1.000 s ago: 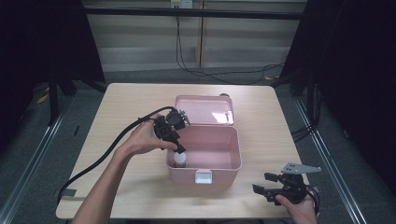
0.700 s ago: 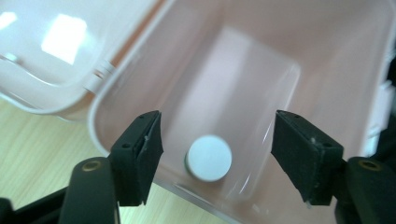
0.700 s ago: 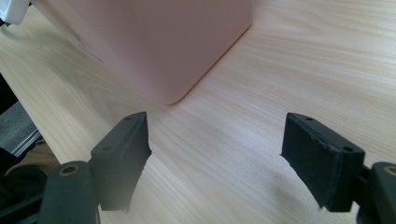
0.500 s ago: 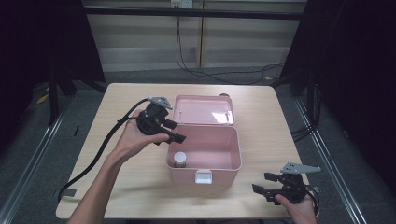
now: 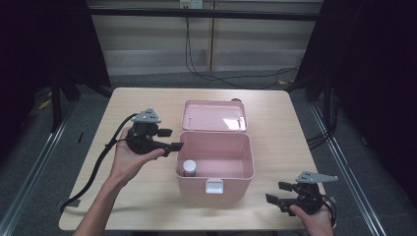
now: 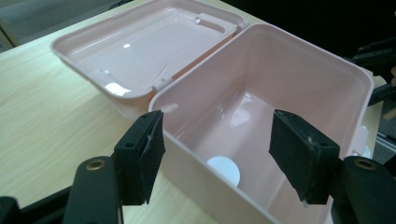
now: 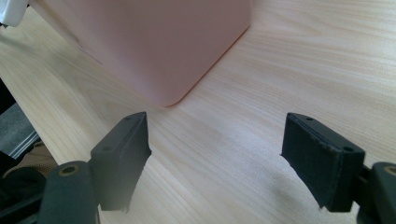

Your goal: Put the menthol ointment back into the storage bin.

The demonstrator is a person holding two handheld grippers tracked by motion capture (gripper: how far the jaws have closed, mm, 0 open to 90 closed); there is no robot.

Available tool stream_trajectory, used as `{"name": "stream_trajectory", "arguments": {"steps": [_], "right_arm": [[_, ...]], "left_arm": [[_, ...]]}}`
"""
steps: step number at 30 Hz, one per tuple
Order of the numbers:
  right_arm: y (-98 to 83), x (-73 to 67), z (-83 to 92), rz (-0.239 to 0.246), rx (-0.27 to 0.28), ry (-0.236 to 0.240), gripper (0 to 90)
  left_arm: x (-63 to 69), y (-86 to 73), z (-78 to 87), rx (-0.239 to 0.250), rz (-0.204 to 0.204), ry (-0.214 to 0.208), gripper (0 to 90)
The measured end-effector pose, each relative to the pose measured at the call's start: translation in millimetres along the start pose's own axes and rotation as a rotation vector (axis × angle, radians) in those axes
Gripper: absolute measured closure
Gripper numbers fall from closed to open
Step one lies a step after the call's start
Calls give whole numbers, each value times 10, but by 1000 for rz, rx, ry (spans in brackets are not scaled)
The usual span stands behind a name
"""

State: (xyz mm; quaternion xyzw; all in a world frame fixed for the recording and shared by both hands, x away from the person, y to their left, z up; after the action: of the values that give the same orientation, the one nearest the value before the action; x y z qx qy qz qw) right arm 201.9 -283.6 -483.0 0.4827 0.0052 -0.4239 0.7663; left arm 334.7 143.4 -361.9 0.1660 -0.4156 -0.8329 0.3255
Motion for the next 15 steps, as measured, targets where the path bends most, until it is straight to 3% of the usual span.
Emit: {"name": "stream_trajectory", "arguments": {"steps": [1,6,11,15], "right_arm": [[-1,-1,2,-4,-1,-1,231],[-1,-2,-2,-1,-2,-1,231],[0,0,1,1,0,-1,230],[0,-3,0,0,0,-3,230]], "left_arm": [[-14,-29,35,5,-8,22,354],[-73,-178,196,28,64,68,337],[-75,-326,335,34,59,132,340],[-76,-469,418,47,108,182,338]]}}
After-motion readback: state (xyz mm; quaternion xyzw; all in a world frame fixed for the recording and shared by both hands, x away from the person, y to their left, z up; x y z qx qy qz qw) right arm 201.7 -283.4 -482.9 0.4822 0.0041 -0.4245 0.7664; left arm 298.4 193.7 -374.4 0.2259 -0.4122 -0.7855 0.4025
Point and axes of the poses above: each handheld gripper's, and its own axes: z roughly backward along the jaws, y roughly out of its top, x roughly to its right, the point moved 2 cm from there along -z, roughly forward along the jaws, and after that the axes turned 13 degrees about y, right-handed, at the moved point
